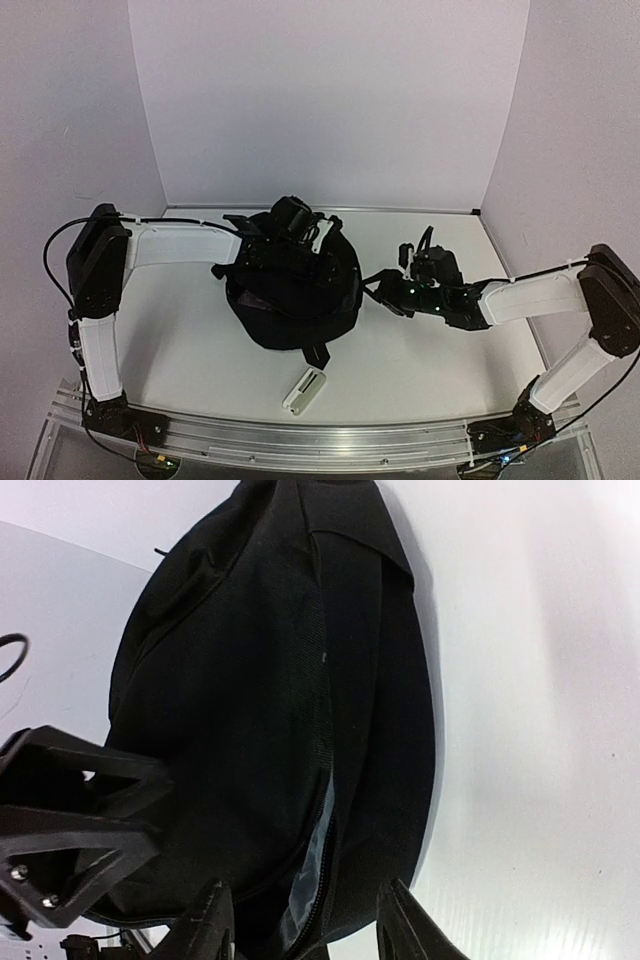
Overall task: Pack the student bag
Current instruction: Adjust the student bag at the center of the board.
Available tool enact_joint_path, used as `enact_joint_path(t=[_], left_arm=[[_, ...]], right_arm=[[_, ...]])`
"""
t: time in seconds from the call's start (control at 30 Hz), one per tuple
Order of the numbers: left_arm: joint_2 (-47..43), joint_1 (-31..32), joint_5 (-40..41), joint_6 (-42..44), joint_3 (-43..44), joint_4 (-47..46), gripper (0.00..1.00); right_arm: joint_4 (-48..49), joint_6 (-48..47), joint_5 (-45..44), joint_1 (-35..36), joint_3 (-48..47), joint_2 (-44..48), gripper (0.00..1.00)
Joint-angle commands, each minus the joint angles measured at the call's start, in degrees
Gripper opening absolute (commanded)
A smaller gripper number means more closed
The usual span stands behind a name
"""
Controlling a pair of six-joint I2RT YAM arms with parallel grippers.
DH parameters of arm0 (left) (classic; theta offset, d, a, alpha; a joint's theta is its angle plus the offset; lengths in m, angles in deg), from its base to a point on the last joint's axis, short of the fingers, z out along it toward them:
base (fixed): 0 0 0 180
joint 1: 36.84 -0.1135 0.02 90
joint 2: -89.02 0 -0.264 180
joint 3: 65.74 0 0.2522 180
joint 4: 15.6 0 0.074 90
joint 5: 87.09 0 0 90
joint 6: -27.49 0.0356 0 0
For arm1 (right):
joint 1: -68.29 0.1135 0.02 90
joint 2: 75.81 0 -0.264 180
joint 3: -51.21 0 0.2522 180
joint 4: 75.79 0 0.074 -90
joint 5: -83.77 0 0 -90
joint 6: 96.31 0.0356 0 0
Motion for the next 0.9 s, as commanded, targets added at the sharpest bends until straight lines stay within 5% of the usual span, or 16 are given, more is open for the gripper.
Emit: enact_joint_path(t=[0.0, 0.37, 0.63, 0.87], left_arm=[[2.02, -0.14, -0.29, -2.56, 3.91, -3.27, 0.36], [6.45, -0.13, -2.70, -3.29, 6.40, -2.17, 0.35], [10.37, -0.10, -3.98, -3.17, 9.13, -1.69, 0.36], [13.60, -0.14, -2.05, -2.74, 12.40, -1.26, 0.35]], right_arm=[[0.77, -3.75, -2.15, -1.66, -3.68, -3.21, 0.46], [1.47, -5.90, 1.70, -3.44, -8.55, -10.95, 0.29], [3.04, -5.15, 3.23, -3.40, -8.18, -11.87, 0.00], [4.02, -4.70, 3.47, -3.44, -6.90, -11.23, 0.00]])
